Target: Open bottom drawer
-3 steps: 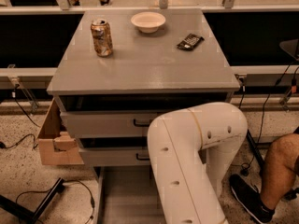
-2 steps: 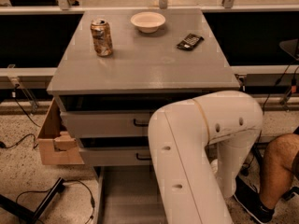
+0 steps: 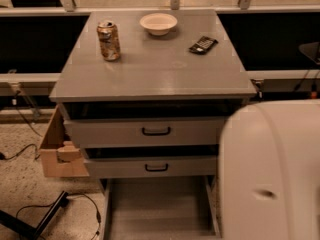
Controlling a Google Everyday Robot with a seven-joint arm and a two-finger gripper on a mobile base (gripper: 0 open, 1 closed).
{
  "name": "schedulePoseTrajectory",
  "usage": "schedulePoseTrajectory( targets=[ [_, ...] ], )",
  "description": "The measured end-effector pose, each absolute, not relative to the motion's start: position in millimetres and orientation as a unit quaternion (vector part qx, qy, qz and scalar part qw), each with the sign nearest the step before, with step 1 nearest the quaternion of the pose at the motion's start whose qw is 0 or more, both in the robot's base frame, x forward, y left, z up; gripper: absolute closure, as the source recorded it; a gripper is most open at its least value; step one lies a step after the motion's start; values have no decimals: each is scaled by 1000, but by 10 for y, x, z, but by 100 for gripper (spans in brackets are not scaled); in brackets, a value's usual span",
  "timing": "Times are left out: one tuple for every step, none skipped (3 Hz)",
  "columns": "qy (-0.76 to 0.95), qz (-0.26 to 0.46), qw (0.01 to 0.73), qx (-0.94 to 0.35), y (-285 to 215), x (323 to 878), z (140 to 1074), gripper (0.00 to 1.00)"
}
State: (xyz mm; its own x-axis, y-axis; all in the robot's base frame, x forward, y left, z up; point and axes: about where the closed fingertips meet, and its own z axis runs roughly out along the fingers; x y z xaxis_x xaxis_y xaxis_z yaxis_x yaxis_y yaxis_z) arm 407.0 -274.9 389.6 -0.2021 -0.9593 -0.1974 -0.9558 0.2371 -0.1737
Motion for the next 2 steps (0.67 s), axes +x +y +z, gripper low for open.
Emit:
schedulePoseTrajectory(
  targets=[
    [785, -26, 200, -586, -2874, 3751, 4383, 100],
    [789, -65, 256, -555, -3032, 3367, 4901, 100]
  ],
)
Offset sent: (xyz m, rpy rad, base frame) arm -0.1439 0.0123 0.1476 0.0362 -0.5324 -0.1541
